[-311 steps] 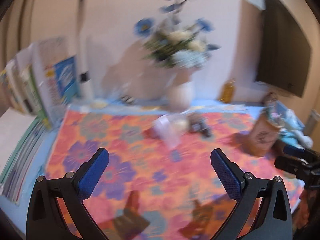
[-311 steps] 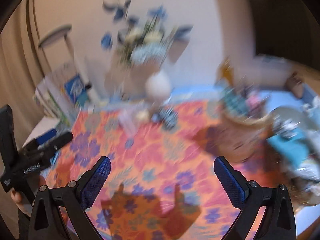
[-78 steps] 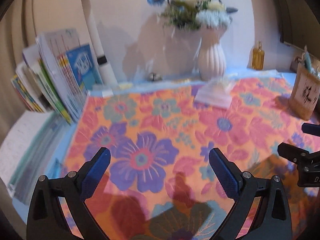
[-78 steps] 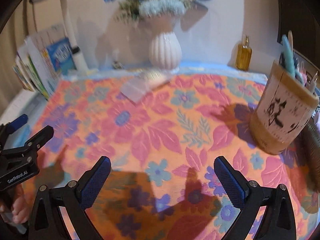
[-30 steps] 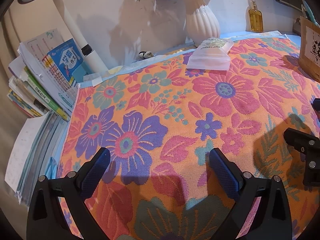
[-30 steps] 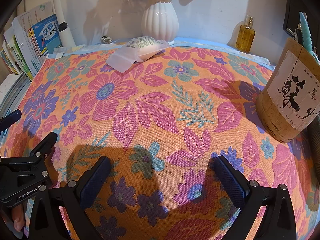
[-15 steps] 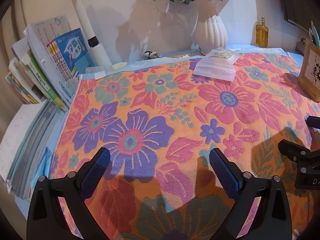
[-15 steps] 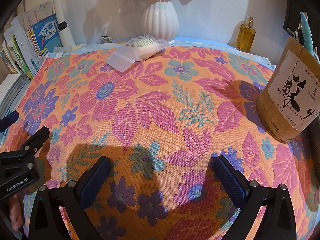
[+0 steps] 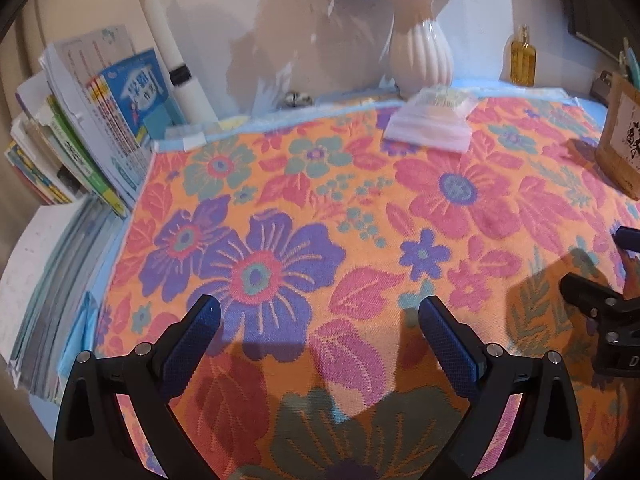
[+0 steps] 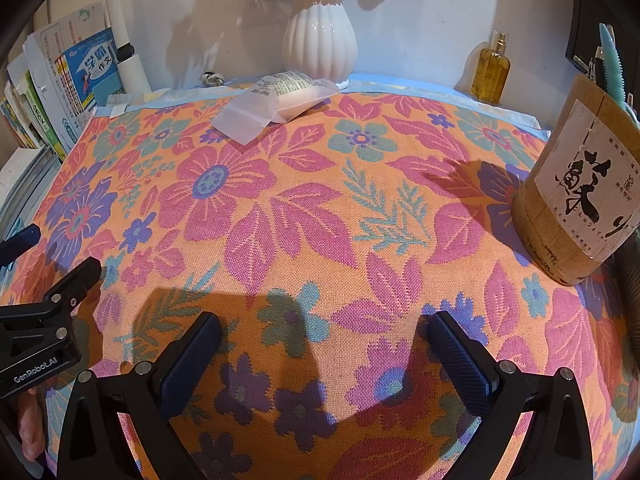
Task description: Organize soft objects
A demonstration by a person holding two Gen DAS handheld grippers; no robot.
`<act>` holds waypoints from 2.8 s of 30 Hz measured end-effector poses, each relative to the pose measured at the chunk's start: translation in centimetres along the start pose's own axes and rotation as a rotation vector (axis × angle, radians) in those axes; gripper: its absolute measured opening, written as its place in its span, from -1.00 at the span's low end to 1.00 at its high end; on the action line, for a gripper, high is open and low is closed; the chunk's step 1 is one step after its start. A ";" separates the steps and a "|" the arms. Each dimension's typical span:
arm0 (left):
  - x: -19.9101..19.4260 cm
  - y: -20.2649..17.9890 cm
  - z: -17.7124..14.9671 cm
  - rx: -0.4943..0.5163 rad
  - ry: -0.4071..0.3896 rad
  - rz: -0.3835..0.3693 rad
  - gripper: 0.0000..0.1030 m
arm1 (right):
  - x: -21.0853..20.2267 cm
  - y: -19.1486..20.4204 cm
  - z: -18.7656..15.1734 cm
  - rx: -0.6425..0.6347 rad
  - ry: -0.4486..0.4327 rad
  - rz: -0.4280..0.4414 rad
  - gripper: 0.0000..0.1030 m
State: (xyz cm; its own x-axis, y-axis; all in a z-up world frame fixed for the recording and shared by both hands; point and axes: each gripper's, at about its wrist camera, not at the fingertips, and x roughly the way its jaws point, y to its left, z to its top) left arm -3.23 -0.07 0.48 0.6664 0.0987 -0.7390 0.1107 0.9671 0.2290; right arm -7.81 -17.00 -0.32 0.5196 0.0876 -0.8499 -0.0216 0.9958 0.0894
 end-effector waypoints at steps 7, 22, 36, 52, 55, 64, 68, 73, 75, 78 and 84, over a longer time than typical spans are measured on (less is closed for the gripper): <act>2.4 2.9 0.1 -0.157 0.119 -0.192 0.99 | 0.0 0.0 0.0 -0.001 0.000 -0.001 1.00; -0.3 5.2 2.7 -0.122 0.086 -0.157 0.98 | -1.6 -0.1 4.3 0.078 0.042 0.145 1.00; 9.3 8.7 19.5 -0.204 -0.104 -0.287 0.98 | 6.7 0.1 14.6 0.441 -0.018 0.326 1.00; 22.7 7.5 25.2 -0.345 0.050 -0.238 0.12 | 9.6 3.4 16.8 0.281 -0.103 0.149 -0.11; 23.1 6.4 25.1 -0.301 0.075 -0.182 -0.61 | 9.5 3.7 16.9 0.268 -0.107 0.156 -0.16; 17.1 5.5 22.2 -0.260 -0.069 -0.251 -0.61 | 7.4 2.8 15.2 0.244 -0.198 0.248 -0.19; 11.7 6.1 19.3 -0.251 -0.128 -0.412 -0.61 | 5.0 2.4 13.4 0.233 -0.241 0.245 -0.19; 5.1 7.0 15.5 -0.216 -0.195 -0.623 -0.61 | 1.1 1.5 8.4 0.236 -0.260 0.225 -0.19; 2.2 6.1 14.3 -0.189 -0.217 -0.645 -0.61 | -0.6 0.8 6.4 0.245 -0.272 0.210 -0.19; -1.6 6.0 13.2 -0.161 -0.250 -0.654 -0.61 | -2.9 0.2 4.3 0.250 -0.275 0.197 -0.19; -10.4 3.6 13.4 -0.081 -0.353 -0.649 -0.61 | -10.0 -1.2 3.4 0.242 -0.364 0.186 -0.19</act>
State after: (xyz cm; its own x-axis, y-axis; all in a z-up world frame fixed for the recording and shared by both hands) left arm 0.15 -0.80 17.50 0.6845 -0.5665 -0.4587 0.5173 0.8209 -0.2419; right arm -10.07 -19.13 9.87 0.7920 0.2055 -0.5750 0.0345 0.9251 0.3781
